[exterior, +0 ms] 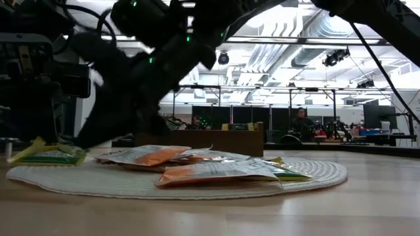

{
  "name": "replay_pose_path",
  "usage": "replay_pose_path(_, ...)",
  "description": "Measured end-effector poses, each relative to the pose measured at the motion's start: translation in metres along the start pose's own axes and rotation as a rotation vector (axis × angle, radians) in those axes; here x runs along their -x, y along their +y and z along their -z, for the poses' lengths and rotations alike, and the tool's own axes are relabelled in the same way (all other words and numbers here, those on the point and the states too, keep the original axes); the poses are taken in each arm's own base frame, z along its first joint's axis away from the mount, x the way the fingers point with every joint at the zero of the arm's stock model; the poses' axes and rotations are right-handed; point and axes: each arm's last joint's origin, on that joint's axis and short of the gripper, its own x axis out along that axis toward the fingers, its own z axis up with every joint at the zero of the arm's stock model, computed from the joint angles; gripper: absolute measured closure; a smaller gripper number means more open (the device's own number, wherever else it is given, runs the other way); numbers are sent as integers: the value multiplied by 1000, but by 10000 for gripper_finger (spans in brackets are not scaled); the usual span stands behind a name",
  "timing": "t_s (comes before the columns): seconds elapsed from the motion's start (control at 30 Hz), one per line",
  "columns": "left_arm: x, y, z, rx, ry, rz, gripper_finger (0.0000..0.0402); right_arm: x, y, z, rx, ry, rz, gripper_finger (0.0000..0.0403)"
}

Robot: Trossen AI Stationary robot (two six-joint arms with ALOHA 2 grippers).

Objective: Pick & Place Tea
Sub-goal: Put the yellow tea bag into the right section of the wooden organizer

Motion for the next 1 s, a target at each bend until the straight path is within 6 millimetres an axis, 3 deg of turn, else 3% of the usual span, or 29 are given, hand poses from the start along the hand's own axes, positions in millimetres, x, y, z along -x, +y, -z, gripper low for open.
replay_pose_path(0.27,0,-2,-2,-100,-20,-2,401,43,8,-26,31,-41,-17,327)
replay_pose_path(0.6,10,-33,-27,-360,-168,4,401,126,25,-54,80,-60,-27,282)
replay_pose_path(0.9,30,-67,-53,-663,-260,-101,401,196,31,-53,134,24,44,279)
replay_pose_path(1.0,41,-79,-63,-751,-274,-142,401,207,32,-52,149,48,54,279)
